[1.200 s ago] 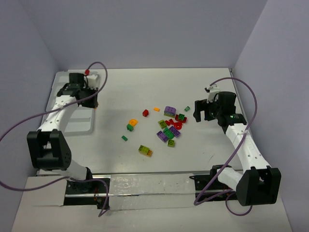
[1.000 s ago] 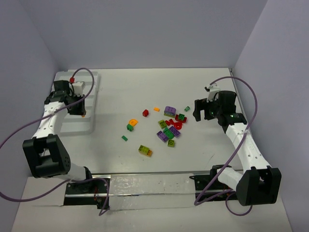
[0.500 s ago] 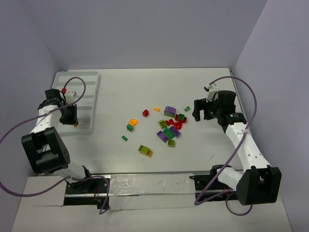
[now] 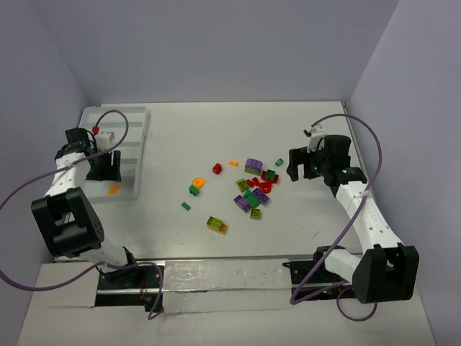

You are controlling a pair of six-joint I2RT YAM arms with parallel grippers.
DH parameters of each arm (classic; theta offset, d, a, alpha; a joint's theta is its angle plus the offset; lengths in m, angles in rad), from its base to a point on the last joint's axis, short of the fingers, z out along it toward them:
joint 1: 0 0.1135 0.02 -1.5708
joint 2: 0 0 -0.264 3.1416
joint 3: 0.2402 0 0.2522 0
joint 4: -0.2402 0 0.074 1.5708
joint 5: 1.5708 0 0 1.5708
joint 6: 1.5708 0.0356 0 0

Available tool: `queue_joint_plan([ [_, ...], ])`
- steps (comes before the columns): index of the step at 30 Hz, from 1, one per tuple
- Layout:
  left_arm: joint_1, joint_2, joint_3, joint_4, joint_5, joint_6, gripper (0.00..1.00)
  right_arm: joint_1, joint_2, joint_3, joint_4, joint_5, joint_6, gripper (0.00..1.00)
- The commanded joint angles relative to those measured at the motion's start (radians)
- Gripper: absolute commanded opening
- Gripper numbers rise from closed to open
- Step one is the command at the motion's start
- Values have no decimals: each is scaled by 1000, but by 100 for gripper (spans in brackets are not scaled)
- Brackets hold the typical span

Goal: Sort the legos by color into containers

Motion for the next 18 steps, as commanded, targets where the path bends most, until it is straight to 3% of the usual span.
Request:
queue_joint_plan([
  [1,-11,-11,154,-17,89,0,74,9,8,49,26,7,4,100],
  [4,-95,-16,217,-20,136,-37,72,9,16,49,33,5,11,100],
  [9,-393,-1,213,60,108,-113,65,11,31,54,36,1,19,100],
  [14,-616,114,237,115,76,-186,58,12,26,55,28,17,14,100],
  [18,-731,204,255,118,55,-172,64,13,20,51,27,25,10,100],
])
